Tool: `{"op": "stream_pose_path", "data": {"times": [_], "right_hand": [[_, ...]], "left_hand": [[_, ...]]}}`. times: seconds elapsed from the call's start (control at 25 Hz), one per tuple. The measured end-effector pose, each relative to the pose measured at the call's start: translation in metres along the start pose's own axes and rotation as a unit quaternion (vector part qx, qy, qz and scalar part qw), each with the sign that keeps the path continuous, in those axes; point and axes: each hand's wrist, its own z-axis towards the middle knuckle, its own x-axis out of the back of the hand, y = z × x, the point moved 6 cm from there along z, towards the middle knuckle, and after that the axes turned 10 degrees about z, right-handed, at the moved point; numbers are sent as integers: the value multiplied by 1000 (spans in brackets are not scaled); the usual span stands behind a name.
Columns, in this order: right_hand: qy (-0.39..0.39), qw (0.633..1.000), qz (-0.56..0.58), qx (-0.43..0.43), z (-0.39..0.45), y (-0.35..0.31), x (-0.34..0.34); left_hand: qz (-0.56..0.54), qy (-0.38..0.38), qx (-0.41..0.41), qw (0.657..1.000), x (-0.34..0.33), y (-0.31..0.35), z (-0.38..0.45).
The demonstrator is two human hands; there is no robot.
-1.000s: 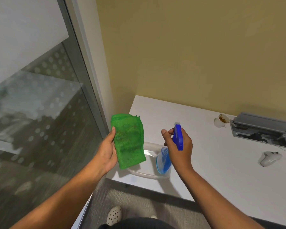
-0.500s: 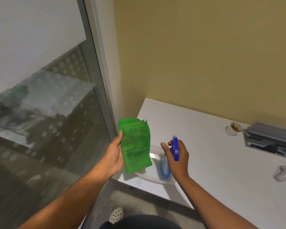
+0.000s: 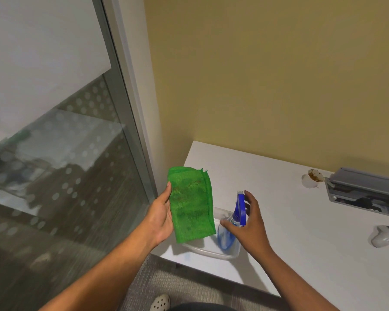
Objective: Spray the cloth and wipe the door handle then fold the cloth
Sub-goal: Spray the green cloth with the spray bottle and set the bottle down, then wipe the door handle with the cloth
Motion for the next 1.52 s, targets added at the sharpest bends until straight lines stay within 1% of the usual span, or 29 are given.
{"op": "stream_pose_path", "data": {"times": [0.08, 0.12, 0.2, 0.24, 0.28, 0.32, 0.36, 0.4, 0.44, 0.48, 0.52, 0.6, 0.64, 0.72, 0.8, 0.84, 0.88, 0.92, 0.96, 1.0, 1.04, 1.12, 1.16, 1.2, 1.28, 1.36, 1.4, 1.48, 1.52], "right_hand": [[-5, 996, -90, 25, -20, -12, 26], [27, 992, -114, 55, -34, -27, 42], [138, 978, -90, 126, -59, -73, 70], [173, 971, -57, 152, -65, -95, 76], [172, 971, -9, 163, -62, -115, 74], [141, 978, 46, 146, -52, -129, 65], [84, 985, 114, 99, -39, -140, 51], [7, 981, 191, 29, -26, -146, 32], [-63, 962, 261, -43, -18, -151, 15], [-113, 942, 301, -97, -12, -158, 2], [-148, 928, 321, -122, -8, -167, -6], [-183, 919, 326, -125, -2, -182, -13], [-190, 918, 325, -123, 2, -184, -15], [-200, 910, 342, -119, 8, -186, -24], [-211, 887, 391, -127, 7, -186, -42], [-215, 873, 418, -132, 4, -187, -52], [-218, 859, 443, -137, -1, -188, -62], [-222, 846, 464, -142, -7, -189, -72], [-226, 833, 484, -149, -15, -192, -84], [-228, 821, 500, -158, -22, -193, -94], [-233, 810, 511, -168, -31, -193, -105], [-248, 801, 510, -190, -56, -197, -127], [-260, 801, 501, -200, -71, -198, -139], [-271, 804, 488, -206, -86, -198, -151], [-284, 829, 438, -200, -112, -196, -171], [-275, 866, 387, -158, -132, -196, -189], [-256, 889, 359, -122, -139, -198, -194], [-213, 939, 269, -24, -155, -209, -198], [-200, 953, 224, 24, -163, -217, -199]], "left_hand": [[8, -24, -7, 1000, -12, 9, -4], [13, -38, -14, 999, -19, 13, -7], [23, -73, -44, 996, -28, 24, -10], [29, -87, -62, 994, -34, 31, -13], [35, -105, -78, 991, -41, 38, -16], [39, -127, -89, 987, -49, 44, -20], [49, -144, -97, 984, -57, 48, -25], [62, -158, -103, 980, -65, 52, -30], [85, -166, -108, 976, -72, 55, -35], [116, -171, -115, 972, -78, 58, -39], [156, -172, -125, 965, -83, 60, -44], [225, -160, -148, 950, -89, 68, -59], [242, -145, -156, 947, -88, 72, -66], [255, -77, -193, 944, -77, 81, -82], [258, 44, -241, 935, -52, 86, -101], [262, 128, -264, 919, -35, 83, -111], [267, 227, -283, 893, -18, 78, -124], [274, 334, -292, 854, -2, 70, -140], [262, 417, -294, 819, 11, 60, -160], [226, 447, -285, 817, 18, 47, -174], [174, 435, -261, 844, 21, 36, -183], [20, 325, -200, 924, 21, 19, -188], [-42, 263, -185, 946, 19, 18, -196], [-78, 211, -189, 956, 16, 22, -207], [-100, 164, -222, 956, 16, 34, -232], [-93, 174, -245, 949, 31, 40, -258], [-83, 188, -252, 946, 41, 39, -270], [-69, 210, -262, 939, 64, 34, -294], [-64, 218, -263, 938, 73, 30, -305]]}}
